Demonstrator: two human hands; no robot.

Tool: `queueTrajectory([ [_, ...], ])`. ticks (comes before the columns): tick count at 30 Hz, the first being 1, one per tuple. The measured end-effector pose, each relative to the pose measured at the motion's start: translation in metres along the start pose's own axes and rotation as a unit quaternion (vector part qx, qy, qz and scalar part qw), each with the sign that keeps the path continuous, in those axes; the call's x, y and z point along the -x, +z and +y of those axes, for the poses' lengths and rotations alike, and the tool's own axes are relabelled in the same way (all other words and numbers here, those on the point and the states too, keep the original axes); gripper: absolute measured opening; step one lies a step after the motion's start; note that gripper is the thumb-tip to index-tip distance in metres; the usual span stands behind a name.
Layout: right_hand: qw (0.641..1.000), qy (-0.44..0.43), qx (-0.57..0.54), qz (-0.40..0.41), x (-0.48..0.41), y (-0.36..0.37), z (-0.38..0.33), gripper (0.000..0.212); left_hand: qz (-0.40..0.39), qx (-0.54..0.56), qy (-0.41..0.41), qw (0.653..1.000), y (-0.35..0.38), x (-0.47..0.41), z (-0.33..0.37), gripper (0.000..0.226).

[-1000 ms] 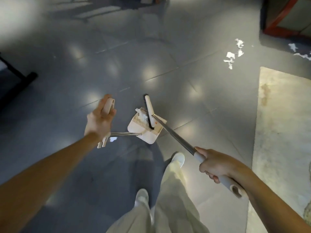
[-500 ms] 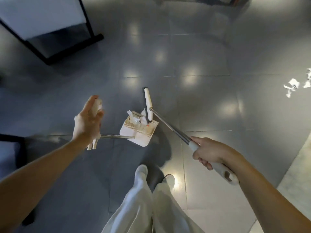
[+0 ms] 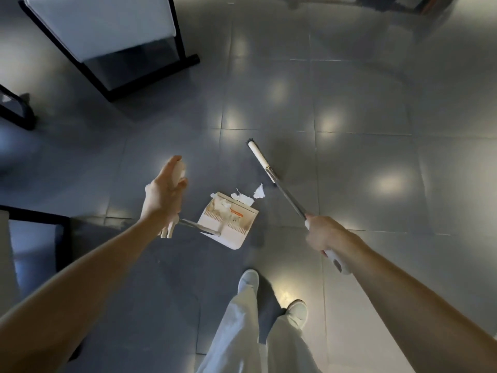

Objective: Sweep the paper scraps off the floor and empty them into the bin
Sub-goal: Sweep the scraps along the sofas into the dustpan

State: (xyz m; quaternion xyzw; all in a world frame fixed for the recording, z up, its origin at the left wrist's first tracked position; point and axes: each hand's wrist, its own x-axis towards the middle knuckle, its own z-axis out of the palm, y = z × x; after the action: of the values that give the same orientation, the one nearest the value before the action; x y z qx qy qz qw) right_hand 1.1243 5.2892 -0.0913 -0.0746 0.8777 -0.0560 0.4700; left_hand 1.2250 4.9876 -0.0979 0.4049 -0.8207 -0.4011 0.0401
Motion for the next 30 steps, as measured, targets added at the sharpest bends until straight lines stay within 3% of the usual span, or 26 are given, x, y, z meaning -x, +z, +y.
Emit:
queueTrajectory([
  [4, 0.997, 0.001, -0.002, -0.076, -0.004, 0.012, -0.029, 0.077, -0.023, 0.006, 0.009, 1.0, -0.002, -0.03, 0.012, 0.05],
  [7, 0.982, 0.026, -0.128, -0.138, 0.006, 0.013, -0.027, 0.076, -0.053, 0.014, 0.024, 0.998, 0.002, -0.038, 0.023, 0.05],
  [10, 0.968, 0.033, -0.203, -0.146, 0.02, -0.009, -0.011, 0.076, -0.075, 0.013, 0.038, 0.996, 0.006, -0.044, 0.035, 0.05],
  [19, 0.974, 0.022, -0.213, -0.068, 0.045, -0.08, 0.048, 0.081, -0.116, -0.022, 0.146, 0.982, 0.056, -0.063, 0.13, 0.041],
  [30, 0.943, 0.052, -0.327, 0.038, 0.018, -0.22, 0.227, 0.086, -0.14, 0.012, 0.252, 0.957, 0.215, -0.079, 0.342, 0.034],
])
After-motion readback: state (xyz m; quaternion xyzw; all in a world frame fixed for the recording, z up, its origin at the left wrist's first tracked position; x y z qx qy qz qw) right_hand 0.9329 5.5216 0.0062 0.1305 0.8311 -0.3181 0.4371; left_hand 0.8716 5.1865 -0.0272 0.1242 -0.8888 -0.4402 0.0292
